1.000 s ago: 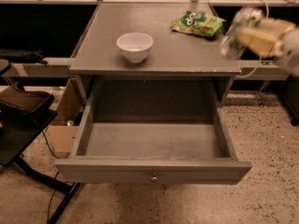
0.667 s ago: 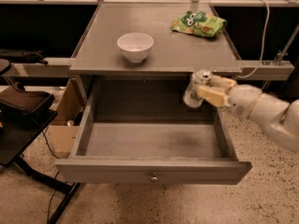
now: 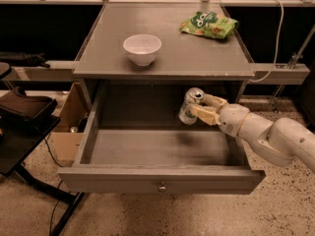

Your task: Place 7up can into top drawer

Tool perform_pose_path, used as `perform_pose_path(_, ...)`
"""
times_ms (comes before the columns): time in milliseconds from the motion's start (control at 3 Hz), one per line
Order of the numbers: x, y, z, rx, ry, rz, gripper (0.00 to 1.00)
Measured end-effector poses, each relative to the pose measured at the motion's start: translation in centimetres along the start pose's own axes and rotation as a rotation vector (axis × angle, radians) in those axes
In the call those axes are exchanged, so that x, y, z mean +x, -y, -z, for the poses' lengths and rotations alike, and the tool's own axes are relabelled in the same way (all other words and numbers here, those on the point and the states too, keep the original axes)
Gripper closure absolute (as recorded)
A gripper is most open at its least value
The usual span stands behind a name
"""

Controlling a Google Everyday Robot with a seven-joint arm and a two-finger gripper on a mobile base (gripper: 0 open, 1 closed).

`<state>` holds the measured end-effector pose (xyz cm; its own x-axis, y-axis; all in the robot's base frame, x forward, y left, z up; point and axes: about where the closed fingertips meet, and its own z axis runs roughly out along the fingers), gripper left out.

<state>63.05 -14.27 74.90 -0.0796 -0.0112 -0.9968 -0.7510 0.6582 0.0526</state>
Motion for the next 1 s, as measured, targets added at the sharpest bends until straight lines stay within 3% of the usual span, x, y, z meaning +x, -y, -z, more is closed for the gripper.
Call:
perform_pose_path(333, 0.7, -1.0, -0.1, -0.078, -0.002, 0.024, 1.0)
perform_pose_path(667, 1.5, -2.7, 1.1, -0.196, -0.013, 0.07, 1.0)
perform_pose_path(1000, 2.5, -4.5, 1.4, -0.309, -0.067, 0.129, 1.0)
